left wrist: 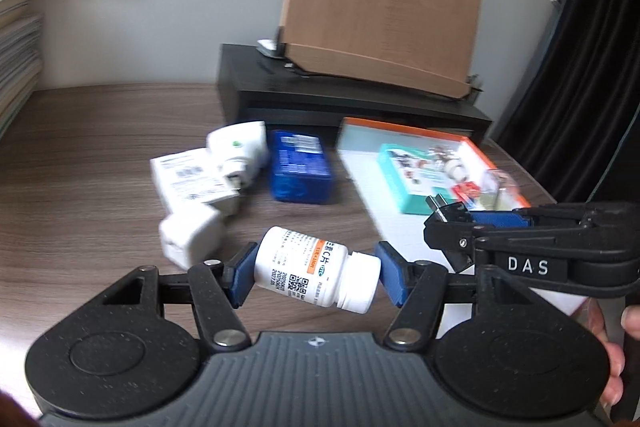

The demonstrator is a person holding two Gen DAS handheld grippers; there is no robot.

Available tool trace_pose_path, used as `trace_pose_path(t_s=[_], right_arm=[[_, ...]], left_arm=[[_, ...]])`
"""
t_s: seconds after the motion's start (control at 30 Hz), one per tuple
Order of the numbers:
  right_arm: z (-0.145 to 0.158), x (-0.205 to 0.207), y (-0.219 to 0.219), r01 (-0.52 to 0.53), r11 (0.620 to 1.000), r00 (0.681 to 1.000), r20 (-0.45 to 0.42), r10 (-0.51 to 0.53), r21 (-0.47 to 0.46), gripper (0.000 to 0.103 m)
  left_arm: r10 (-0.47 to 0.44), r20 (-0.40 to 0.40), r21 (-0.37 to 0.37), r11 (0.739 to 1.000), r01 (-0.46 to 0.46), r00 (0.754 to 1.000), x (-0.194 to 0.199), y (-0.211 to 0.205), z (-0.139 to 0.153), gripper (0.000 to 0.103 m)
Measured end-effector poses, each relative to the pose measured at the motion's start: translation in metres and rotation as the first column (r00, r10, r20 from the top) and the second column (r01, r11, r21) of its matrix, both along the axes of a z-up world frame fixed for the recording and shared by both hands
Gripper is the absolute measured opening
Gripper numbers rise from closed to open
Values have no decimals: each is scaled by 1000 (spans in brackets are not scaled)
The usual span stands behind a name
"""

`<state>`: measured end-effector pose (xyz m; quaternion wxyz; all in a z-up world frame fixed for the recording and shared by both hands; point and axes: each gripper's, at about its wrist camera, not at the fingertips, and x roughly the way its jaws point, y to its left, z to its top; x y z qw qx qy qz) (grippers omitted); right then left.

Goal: Organize rigid objects
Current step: 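Carry the pill bottle and black charger over the orange-rimmed tray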

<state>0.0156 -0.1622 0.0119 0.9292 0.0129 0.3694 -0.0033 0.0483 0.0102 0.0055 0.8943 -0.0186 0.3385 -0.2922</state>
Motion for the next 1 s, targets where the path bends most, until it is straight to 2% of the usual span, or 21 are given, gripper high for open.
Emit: trace_pose_path(t_s=[0.27,0.43,0.7,1.0], right_arm=[[15,-56,-68,162,987,987,22,-162,-2,44],[24,-82,-101,227,974,973,39,-226,-2,44],[29,-97,-135,227,974,972,60,-227,11,44],[27,-93,-151,181,983,981,63,-182,30,44]], left_arm=[[-103,17,-8,995,103,995,-33,-65,12,63],[-141,19,-21,990,141,990,-47,-99,18,63],[-128,38,-4,992,128,991,-63,-135,25,63],[-65,67,0,998,65,996,-62,-147,33,63]])
